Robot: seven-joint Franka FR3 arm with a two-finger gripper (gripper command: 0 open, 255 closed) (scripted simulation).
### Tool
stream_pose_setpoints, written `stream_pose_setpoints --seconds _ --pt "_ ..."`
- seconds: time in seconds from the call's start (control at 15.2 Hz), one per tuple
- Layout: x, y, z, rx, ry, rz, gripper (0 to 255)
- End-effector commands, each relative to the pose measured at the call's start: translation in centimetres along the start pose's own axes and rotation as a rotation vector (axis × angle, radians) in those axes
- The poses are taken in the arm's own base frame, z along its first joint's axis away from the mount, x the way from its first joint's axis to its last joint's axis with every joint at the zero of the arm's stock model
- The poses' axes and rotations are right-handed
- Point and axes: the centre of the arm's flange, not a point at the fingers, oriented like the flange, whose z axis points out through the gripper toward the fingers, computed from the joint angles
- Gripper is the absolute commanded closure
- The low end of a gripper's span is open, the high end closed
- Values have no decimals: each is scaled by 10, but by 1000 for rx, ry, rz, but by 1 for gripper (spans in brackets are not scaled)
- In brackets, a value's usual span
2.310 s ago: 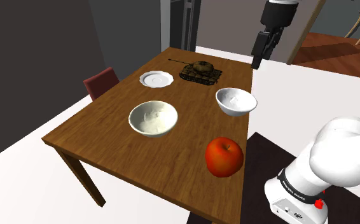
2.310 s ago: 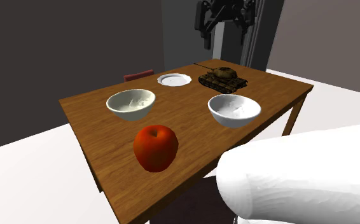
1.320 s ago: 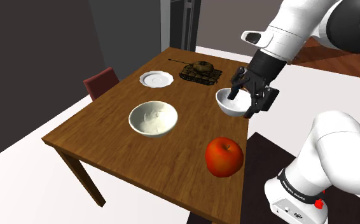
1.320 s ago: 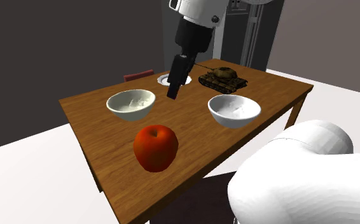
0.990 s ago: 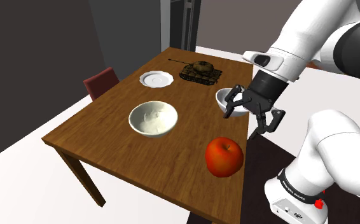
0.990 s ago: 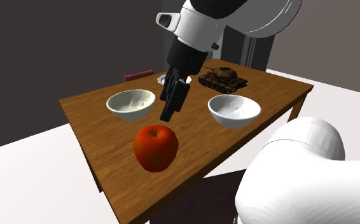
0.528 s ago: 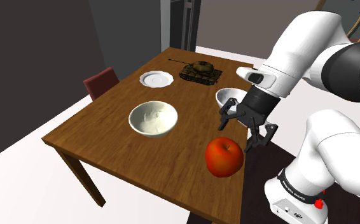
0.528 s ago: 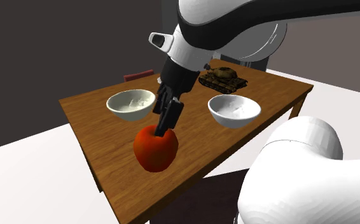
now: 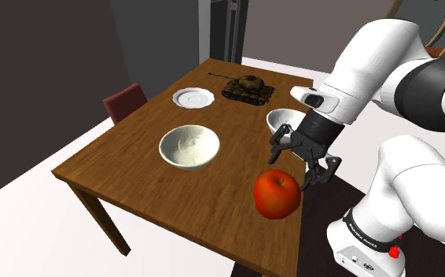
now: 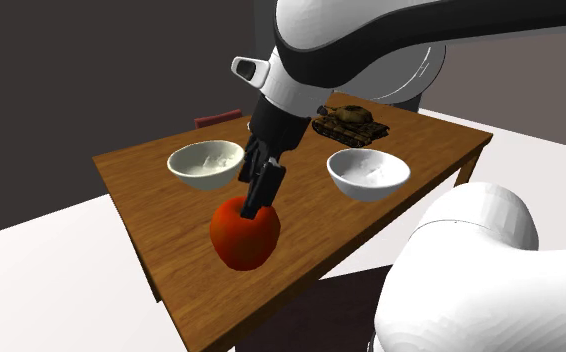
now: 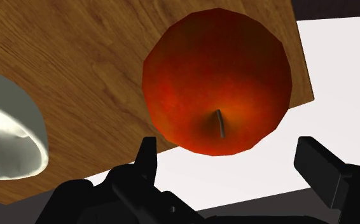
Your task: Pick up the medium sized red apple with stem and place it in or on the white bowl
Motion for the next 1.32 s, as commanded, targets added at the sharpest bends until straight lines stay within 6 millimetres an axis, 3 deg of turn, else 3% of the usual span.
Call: stream_pose_setpoints --seconds 0.0,0.59,1.25 --pt "0 0 0 0 0 0 255" --pt "0 0 0 0 0 0 255" --pt "22 1 -48 0 0 0 255"
